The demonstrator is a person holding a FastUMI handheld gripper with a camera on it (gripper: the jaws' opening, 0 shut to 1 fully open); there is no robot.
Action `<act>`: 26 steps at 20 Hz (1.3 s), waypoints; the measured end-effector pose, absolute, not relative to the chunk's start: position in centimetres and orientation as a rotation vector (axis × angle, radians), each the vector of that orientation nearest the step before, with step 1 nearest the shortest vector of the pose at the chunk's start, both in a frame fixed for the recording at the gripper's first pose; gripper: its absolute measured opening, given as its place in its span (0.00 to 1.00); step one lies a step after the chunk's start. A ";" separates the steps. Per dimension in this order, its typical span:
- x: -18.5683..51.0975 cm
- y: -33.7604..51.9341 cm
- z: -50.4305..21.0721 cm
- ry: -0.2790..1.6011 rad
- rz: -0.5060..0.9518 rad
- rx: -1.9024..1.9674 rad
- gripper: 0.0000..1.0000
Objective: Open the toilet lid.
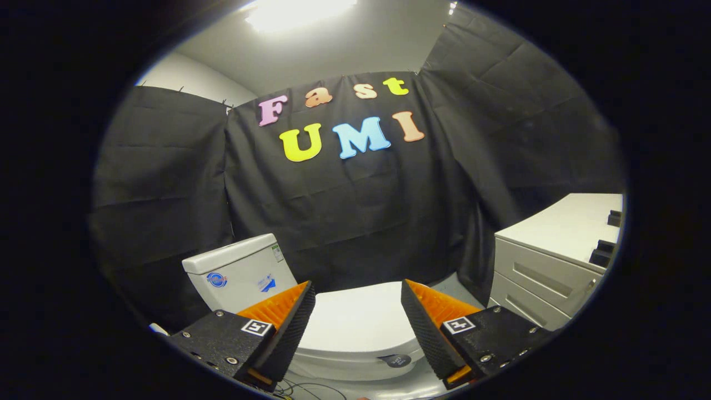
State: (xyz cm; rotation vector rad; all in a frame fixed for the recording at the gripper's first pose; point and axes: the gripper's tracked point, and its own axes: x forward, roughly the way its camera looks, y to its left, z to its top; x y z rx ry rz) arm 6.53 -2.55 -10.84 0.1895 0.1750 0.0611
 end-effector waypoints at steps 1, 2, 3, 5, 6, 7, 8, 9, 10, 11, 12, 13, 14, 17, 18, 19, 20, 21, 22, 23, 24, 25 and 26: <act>6.9 -3.1 -11.5 0.190 0.054 0.210 0.96; 7.2 -3.6 -12.3 0.210 0.048 0.233 0.95; 7.5 -4.1 -13.0 0.230 0.041 0.252 0.95; 8.0 -4.9 -14.7 0.268 0.033 0.280 0.95; 8.2 -5.2 -15.4 0.283 0.031 0.293 0.95; 8.3 -5.5 -16.1 0.296 0.029 0.306 0.95; 8.4 -5.7 -16.9 0.315 0.033 0.326 0.95; 8.4 -5.7 -17.8 0.338 0.041 0.352 0.95; 8.4 -5.8 -18.7 0.362 0.043 0.379 0.95; 8.4 -6.0 -19.6 0.385 0.043 0.408 0.95; 8.4 -6.1 -20.7 0.408 0.044 0.438 0.95; 8.5 -6.2 -21.7 0.434 0.044 0.469 0.95; 8.6 -6.1 -22.6 0.457 0.044 0.495 0.95; 8.3 -6.4 -25.4 0.520 0.032 0.567 0.95; 7.9 -6.4 -26.2 0.541 0.034 0.597 0.95; 7.7 -6.5 -26.9 0.559 0.032 0.623 0.94; 7.5 -6.6 -27.7 0.578 0.029 0.644 0.94; 7.4 -6.7 -28.4 0.596 0.022 0.664 0.94; 7.2 -6.7 -29.1 0.613 0.019 0.681 0.94; 7.2 -6.6 -29.7 0.626 0.020 0.698 0.94; 7.0 -6.3 -30.3 0.641 0.024 0.713 0.94; 7.0 -6.2 -31.0 0.660 0.026 0.725 0.94; 6.8 -6.0 -31.6 0.676 0.026 0.742 0.94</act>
